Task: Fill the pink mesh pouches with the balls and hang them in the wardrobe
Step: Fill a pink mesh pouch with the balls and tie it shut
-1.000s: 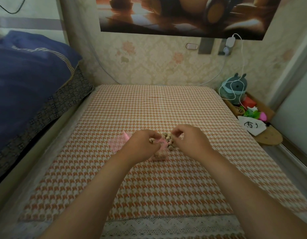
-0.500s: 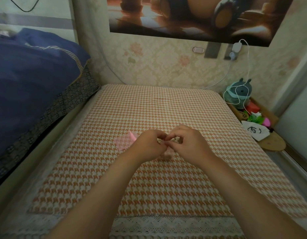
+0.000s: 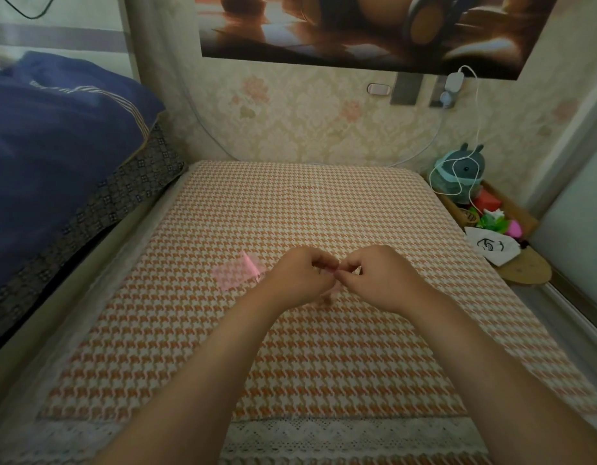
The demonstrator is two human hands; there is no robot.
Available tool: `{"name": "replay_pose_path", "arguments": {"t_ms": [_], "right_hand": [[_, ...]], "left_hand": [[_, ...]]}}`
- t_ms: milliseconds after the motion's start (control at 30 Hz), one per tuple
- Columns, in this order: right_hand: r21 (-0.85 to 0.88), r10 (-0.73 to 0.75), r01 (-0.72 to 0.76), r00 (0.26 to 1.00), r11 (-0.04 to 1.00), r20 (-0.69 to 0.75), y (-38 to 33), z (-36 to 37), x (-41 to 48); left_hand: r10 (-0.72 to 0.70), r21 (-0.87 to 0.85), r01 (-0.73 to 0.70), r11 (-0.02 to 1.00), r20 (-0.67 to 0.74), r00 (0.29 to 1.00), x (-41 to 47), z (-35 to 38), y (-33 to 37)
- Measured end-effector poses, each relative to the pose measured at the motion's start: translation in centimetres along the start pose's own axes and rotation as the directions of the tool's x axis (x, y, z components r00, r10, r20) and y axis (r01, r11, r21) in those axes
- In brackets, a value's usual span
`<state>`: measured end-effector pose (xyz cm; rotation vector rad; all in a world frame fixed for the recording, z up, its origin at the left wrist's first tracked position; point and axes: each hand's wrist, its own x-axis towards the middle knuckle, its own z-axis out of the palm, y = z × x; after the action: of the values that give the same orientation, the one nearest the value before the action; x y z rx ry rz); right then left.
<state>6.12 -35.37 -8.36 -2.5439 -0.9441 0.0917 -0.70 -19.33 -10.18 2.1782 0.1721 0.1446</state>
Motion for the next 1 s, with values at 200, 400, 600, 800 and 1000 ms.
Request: {"name": "replay_pose_path", "arguments": {"t_ms": [200, 400, 600, 800, 1000], "right_hand": [[0.034, 0.018, -0.017, 0.999, 0.999, -0.033, 1.8, -0.9, -0.5], [0.064, 0.051, -0.048, 0.998, 0.997, -0.045, 3.2, -0.8, -0.9], [0.117, 0.044, -0.038, 0.998, 0.992, -0.048, 3.2, -0.7, -0.8], [0.106, 0.029, -0.023, 0.998, 0.994, -0.059, 3.4, -0.3, -0.9], [0.09, 0.037, -0.034, 0.999, 0.995, -0.034, 3.1, -0.6, -1.1]], "left_hand": [[-0.018, -0.124, 0.01, 0.992, -0.064, 0.998, 0.8, 1.3, 0.8], [0.025, 0.255, -0.009, 0.967, -0.061, 0.998, 1.0, 2.7, -0.8], [0.119, 0.516, -0.164, 0.841, 0.118, 0.986, 1.7, 3.9, -1.9], [0.168, 0.509, -0.161, 0.846, 0.033, 0.985, 2.7, 5.1, -3.3], [0.076, 0.254, -0.022, 0.967, -0.203, 0.976, 2.7, 4.3, -1.9]]}}
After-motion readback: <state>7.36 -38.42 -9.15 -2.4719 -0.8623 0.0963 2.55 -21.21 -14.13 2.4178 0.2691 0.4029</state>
